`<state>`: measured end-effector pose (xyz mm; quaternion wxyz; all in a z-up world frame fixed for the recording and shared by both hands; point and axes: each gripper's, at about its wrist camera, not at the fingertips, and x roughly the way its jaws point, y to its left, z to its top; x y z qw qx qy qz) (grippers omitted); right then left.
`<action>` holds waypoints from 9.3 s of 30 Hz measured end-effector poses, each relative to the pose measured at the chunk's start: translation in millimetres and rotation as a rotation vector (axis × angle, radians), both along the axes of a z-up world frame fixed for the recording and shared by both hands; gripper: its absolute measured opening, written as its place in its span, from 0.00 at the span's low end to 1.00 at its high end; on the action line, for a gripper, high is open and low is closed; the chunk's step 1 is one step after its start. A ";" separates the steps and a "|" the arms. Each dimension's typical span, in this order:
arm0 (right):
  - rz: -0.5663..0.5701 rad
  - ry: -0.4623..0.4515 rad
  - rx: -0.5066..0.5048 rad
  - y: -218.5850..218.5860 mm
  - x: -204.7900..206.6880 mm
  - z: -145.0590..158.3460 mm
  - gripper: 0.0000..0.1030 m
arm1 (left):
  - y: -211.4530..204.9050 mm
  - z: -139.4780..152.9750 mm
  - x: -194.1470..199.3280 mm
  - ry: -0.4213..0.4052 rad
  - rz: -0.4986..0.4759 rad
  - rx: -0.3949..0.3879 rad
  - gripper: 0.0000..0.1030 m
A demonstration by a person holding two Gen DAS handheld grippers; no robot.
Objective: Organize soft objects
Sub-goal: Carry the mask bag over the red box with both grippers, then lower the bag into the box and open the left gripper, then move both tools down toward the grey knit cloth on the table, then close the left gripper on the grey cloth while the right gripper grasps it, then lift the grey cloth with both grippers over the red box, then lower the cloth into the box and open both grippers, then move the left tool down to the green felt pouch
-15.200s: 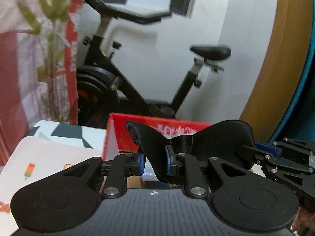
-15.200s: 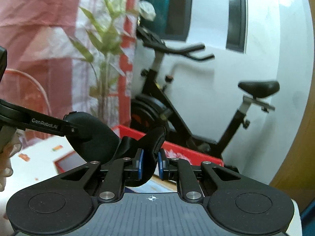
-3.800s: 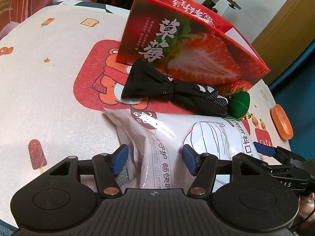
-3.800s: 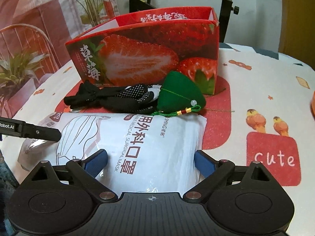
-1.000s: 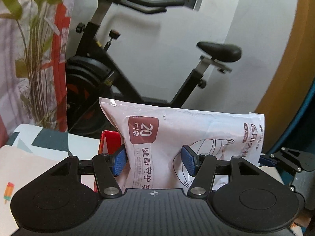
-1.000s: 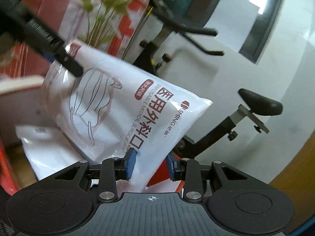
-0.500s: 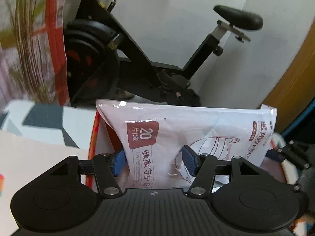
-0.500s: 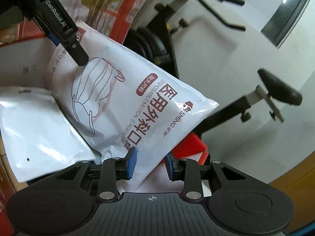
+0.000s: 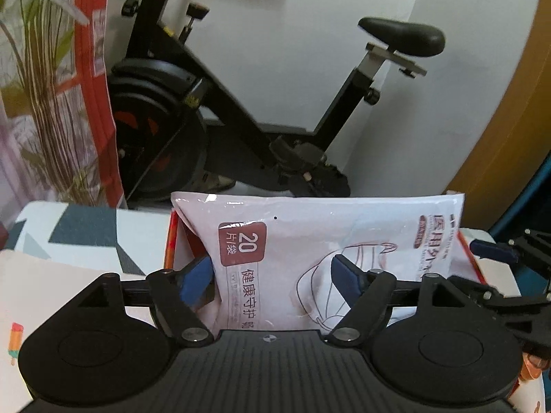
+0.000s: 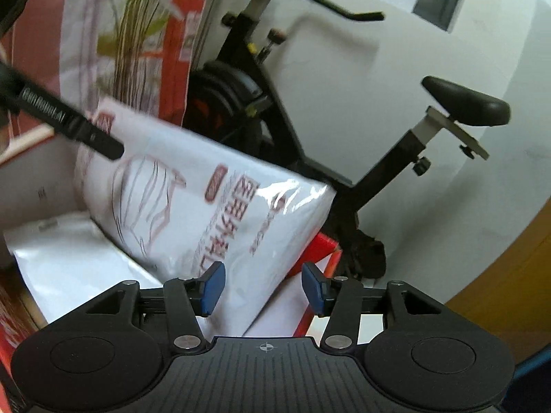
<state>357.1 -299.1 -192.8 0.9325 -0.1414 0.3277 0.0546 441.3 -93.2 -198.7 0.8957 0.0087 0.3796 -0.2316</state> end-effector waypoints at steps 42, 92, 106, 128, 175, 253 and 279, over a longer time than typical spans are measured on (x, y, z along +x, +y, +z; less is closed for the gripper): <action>-0.173 0.165 0.381 -30.9 31.9 2.0 0.20 | -4.8 16.7 -17.7 -0.037 -0.014 0.063 0.51; -0.135 0.026 0.422 31.7 -277.2 -85.0 0.99 | 126.4 -73.9 -284.7 0.167 0.227 0.007 1.00; -0.137 0.051 0.400 31.9 -281.2 -111.7 0.88 | 105.7 -107.1 -287.7 0.270 0.163 0.052 1.00; -0.103 0.050 0.402 35.6 -283.4 -126.3 0.78 | 97.9 -109.9 -288.5 0.254 0.146 0.110 1.00; 0.015 -0.105 0.535 31.4 -286.3 -45.0 0.20 | 122.0 -19.1 -288.1 -0.076 0.129 -0.065 0.14; -0.013 0.284 0.143 13.8 -40.5 -14.5 0.47 | -1.0 -23.9 -94.6 0.061 -0.192 0.151 0.74; -0.101 -0.170 0.400 -24.0 -197.7 -0.6 1.00 | 64.3 2.9 -216.2 -0.163 -0.045 -0.085 1.00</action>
